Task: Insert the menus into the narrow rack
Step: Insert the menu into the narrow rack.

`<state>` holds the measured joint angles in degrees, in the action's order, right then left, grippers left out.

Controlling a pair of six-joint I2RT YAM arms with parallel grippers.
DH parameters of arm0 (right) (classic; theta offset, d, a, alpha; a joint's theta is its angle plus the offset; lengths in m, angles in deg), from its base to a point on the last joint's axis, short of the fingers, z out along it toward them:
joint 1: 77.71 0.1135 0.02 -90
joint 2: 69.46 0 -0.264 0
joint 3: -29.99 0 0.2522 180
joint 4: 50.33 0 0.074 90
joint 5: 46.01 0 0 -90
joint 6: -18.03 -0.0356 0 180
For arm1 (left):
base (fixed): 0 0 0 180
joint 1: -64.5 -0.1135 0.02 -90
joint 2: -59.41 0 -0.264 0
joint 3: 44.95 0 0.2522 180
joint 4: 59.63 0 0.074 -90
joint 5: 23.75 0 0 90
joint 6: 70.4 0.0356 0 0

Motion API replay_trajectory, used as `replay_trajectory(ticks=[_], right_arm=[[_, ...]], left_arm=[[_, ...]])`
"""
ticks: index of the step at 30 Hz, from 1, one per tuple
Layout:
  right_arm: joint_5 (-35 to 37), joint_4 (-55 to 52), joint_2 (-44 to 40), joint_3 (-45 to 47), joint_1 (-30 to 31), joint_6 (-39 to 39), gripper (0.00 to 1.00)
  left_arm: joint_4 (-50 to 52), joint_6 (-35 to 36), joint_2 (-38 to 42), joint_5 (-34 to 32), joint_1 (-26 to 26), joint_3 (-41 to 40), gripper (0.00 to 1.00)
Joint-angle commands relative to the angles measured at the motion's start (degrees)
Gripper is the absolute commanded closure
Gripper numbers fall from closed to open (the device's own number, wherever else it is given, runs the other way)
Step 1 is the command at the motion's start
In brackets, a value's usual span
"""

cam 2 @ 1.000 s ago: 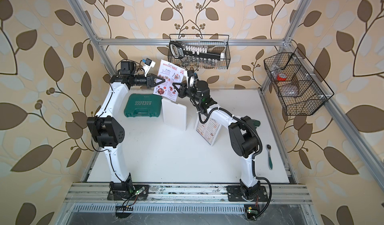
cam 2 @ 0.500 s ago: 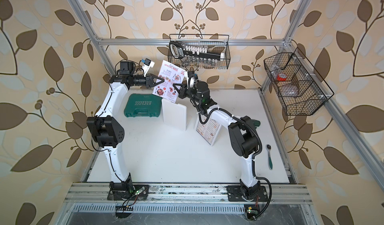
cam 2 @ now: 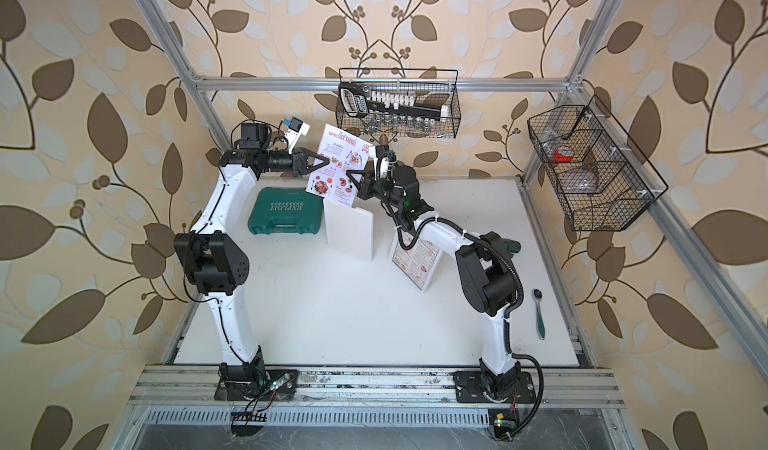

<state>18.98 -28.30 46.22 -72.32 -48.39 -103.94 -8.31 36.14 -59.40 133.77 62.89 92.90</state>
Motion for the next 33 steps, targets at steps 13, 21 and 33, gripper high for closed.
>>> replay_trajectory(ticks=[13,21,33], right_arm=[[1.7,1.8,-0.8,1.3,0.8,-1.7,1.00],[2.6,1.3,-1.7,1.4,0.7,-2.1,1.00],[2.9,-0.4,-1.4,-0.4,1.1,-1.8,1.00]], left_arm=[[-0.4,1.3,-0.7,2.3,-0.5,0.1,0.88],[-0.6,1.2,-0.7,2.4,-0.6,0.4,0.92],[-0.6,1.0,-1.3,2.2,-0.5,1.1,0.97]])
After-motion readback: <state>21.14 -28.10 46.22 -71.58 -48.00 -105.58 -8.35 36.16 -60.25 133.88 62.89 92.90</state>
